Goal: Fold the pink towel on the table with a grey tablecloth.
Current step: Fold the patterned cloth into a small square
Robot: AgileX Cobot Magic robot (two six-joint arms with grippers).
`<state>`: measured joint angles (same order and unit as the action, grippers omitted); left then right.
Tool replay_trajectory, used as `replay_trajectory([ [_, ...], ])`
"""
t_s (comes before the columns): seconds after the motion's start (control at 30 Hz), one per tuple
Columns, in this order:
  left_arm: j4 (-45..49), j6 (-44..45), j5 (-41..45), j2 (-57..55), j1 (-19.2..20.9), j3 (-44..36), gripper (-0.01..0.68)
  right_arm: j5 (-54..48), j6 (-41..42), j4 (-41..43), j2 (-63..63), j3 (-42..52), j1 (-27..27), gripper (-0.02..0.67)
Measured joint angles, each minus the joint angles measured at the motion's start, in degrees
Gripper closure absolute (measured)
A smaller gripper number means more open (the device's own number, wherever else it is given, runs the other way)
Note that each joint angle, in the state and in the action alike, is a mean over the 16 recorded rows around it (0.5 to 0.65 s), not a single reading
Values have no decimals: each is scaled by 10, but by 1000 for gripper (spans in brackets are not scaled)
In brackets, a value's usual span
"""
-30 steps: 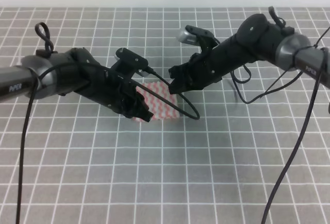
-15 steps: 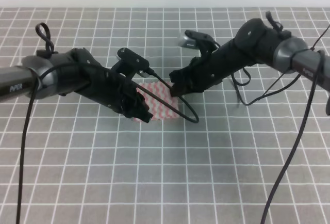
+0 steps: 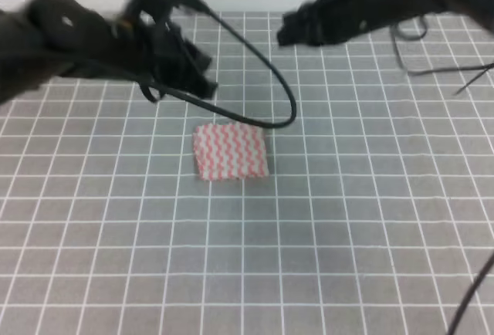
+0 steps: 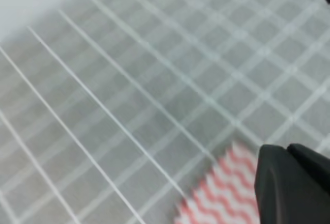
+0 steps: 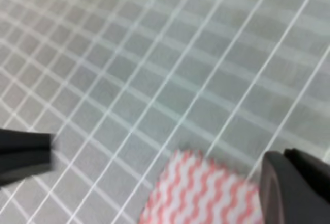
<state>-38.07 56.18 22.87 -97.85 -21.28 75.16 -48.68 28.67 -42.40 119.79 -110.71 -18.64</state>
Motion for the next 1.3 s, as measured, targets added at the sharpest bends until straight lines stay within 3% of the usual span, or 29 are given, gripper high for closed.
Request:
replay_trajectory([
  [0.27, -4, -42, -72, 161, 0, -102, 675, 78, 9, 19, -134, 85, 10, 666],
  [0.57, -9, -112, -126, 344, 0, -252, 675, 239, 86, -51, -327, 308, 10, 666],
  [0.93, -10, -177, -122, 557, 0, -394, 674, 351, 207, -196, -565, 545, 10, 665],
  [1.3, 55, -267, -61, 727, 0, -496, 674, 365, 228, -229, -762, 680, 10, 665],
])
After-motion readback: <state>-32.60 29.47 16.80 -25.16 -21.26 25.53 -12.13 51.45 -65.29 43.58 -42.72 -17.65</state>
